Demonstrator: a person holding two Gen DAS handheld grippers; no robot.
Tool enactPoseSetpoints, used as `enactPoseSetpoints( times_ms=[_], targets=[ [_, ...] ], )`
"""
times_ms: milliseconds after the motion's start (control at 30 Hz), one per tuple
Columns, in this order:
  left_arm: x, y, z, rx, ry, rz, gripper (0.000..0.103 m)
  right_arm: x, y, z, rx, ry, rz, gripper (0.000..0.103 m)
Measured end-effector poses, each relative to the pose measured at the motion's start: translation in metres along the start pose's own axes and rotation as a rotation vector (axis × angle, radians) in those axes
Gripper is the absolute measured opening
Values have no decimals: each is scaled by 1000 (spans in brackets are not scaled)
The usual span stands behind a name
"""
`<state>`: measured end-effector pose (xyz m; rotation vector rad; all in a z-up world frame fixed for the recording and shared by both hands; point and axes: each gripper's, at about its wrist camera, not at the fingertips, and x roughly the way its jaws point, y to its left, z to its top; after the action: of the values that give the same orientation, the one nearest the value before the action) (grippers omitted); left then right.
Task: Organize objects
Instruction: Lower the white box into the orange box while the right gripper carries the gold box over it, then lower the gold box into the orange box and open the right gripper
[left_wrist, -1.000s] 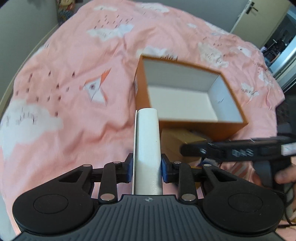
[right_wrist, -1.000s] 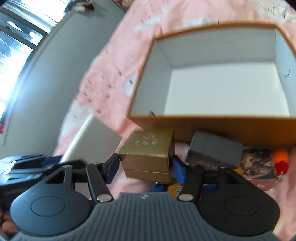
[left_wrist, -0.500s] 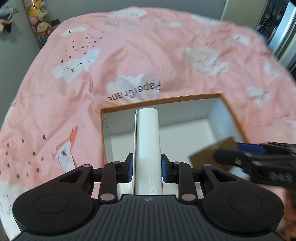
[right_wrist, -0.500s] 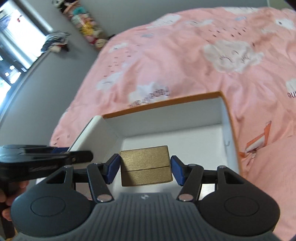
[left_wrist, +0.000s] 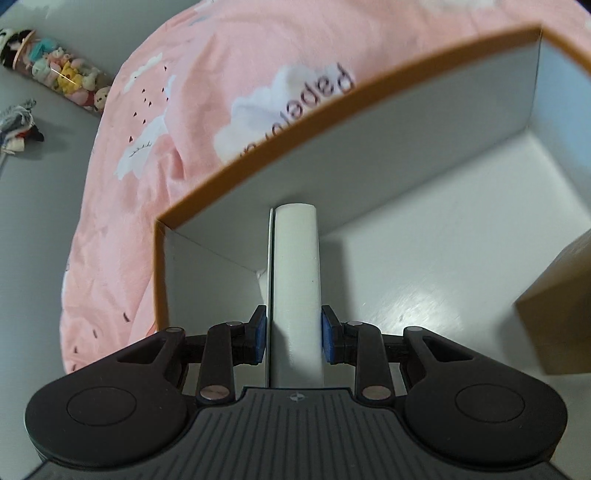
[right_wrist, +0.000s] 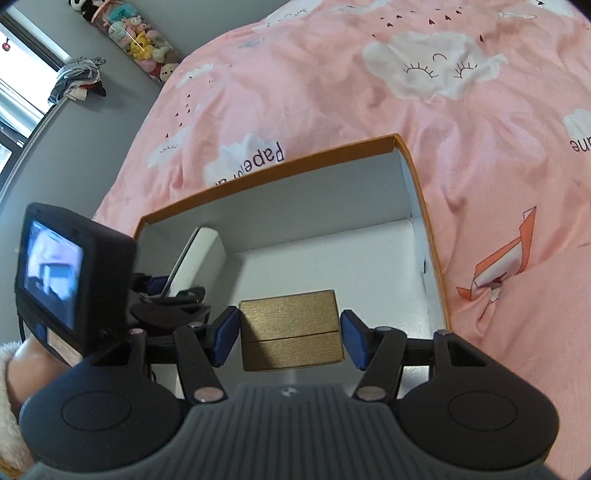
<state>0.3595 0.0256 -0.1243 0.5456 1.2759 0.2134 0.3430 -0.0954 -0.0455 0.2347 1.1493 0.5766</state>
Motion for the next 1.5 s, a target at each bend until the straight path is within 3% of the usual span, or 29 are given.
enactPoseSetpoints(
  times_ms=[100,200,333,567,733,1100,1233,1367,1433,1500],
  targets=[
    [9,3,3,-19,57,-39,34,7,0,2,-19,4,-3,62],
    [3,8,3,-24,36,-113,44,13,-1,1,-29,12,-9,62],
    [-13,20,4,-56,23,-252,45,22,-1,2,-29,33,-12,62],
    [-20,13,5,-10,-30,-323,45,32,1,5,-31,39,-48,62],
    [-2,-11,2,113,-3,-233,48,32,1,3,-32,49,-52,62],
    [11,6,6,21,-12,-162,45,39,6,-2,-60,83,-73,62],
    [7,5,1,55,-52,-34,51,40,8,-3,-64,93,-74,62],
    [8,-1,4,89,-53,-11,51,42,9,-4,-61,103,-72,62],
    [5,3,2,87,-60,-41,42,42,11,-4,-51,115,-55,62],
    [-5,13,-4,60,-95,-85,42,40,13,-5,-43,129,-29,62]
  ],
)
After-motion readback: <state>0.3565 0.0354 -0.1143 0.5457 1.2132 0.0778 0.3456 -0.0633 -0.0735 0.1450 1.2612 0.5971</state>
